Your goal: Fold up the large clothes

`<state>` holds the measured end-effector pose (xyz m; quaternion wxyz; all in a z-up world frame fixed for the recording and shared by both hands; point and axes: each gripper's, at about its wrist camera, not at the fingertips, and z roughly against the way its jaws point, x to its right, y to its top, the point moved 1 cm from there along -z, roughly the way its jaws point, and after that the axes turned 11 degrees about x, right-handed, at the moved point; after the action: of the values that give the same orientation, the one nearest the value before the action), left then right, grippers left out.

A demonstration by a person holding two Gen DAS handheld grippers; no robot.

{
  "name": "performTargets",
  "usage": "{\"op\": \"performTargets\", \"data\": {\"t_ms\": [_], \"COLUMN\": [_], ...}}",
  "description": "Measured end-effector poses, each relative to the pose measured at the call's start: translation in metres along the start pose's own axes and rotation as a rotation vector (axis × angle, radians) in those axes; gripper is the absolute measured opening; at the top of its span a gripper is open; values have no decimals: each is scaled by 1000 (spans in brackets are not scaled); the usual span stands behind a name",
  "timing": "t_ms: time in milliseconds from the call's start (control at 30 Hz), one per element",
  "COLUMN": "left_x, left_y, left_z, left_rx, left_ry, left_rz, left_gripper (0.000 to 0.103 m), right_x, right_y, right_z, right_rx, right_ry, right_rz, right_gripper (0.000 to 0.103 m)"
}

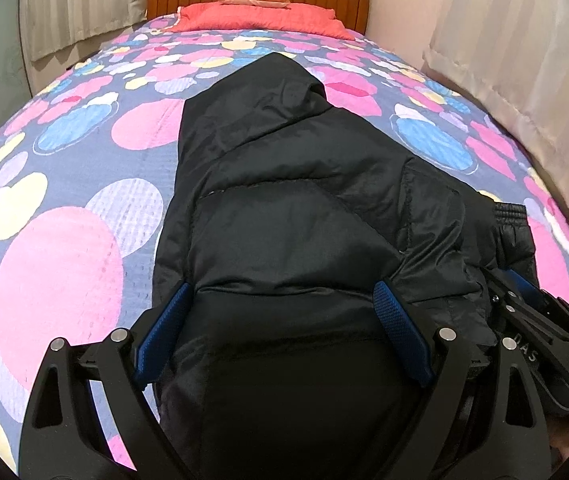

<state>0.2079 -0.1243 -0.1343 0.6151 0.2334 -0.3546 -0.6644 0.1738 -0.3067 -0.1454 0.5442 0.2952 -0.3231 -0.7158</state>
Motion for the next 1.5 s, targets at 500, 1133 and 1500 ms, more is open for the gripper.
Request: {"op": "performTargets", "data": {"t_ms": [500,1133,1500], "left_x": [-82,-115,-93], "left_y": [3,-68,-60], "left_z": [58,28,4], "left_rx": [13,-97,-163], "left_ry": [-102,-388,-493], "left_rz": [381,818,762], "left_gripper": [91,92,94], "right_x": [58,114,80], "right_y": [21,-52,-58], "right_z": [73,19,2], "right_rx": [103,-92,-146], "right_ry": [97,296,417], "right_rz": [-212,-656,-573], "right_gripper": [66,75,65]}}
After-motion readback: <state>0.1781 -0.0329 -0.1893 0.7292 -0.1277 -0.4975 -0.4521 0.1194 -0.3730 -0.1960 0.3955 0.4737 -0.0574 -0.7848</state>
